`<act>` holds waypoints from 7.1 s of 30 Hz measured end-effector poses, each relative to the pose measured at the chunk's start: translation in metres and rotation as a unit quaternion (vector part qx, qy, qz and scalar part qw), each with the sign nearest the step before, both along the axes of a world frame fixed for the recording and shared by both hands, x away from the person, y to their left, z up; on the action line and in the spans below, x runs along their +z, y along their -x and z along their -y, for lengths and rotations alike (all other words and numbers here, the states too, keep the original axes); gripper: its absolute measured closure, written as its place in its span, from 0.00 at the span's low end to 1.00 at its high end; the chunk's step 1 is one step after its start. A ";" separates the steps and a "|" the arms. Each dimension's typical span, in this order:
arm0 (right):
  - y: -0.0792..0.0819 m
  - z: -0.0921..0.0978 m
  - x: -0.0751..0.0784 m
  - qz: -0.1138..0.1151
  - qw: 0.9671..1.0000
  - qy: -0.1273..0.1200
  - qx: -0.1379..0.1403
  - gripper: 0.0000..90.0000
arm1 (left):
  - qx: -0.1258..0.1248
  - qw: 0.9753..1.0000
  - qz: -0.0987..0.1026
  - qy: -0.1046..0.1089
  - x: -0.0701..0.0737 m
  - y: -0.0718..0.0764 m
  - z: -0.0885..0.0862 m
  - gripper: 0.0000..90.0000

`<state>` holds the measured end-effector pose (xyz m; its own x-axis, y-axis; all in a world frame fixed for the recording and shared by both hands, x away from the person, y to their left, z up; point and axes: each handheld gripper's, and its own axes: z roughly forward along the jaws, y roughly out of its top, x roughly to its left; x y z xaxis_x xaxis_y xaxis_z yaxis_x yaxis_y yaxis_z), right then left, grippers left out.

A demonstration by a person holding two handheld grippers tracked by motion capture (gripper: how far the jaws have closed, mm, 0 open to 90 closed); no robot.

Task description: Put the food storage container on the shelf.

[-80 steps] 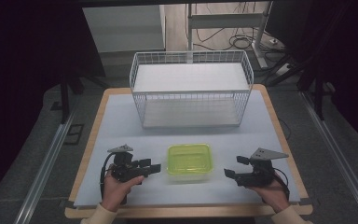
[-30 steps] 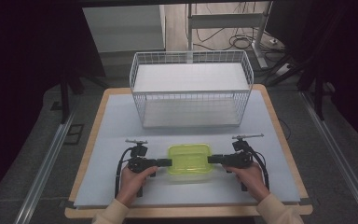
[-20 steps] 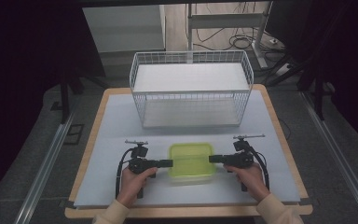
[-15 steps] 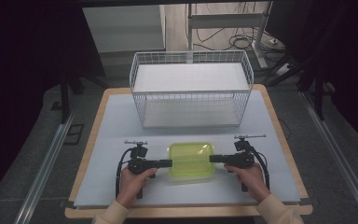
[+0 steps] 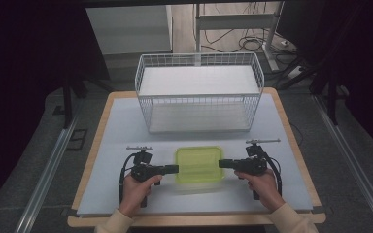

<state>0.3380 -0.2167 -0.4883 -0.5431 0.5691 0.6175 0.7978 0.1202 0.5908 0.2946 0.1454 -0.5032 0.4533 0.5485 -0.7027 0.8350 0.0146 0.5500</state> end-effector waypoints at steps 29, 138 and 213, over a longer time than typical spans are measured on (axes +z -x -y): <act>0.000 -0.008 0.051 0.068 0.998 -0.002 0.005 0.89 | 0.001 0.999 0.050 0.002 0.047 -0.005 -0.008 0.91; -0.119 -0.029 0.191 0.122 0.991 0.011 -0.061 0.89 | 0.028 0.994 0.103 -0.023 0.186 -0.149 -0.017 0.90; -0.029 0.010 0.131 0.238 0.970 0.045 -0.001 0.26 | 0.024 0.975 0.213 -0.051 0.139 -0.023 -0.022 0.29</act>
<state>0.3668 -0.2266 -0.3573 -0.7540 0.6096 0.2445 0.4365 0.1870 0.8800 0.3174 0.1678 -0.3643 0.6640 0.6334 -0.3974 0.5302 -0.0241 0.8475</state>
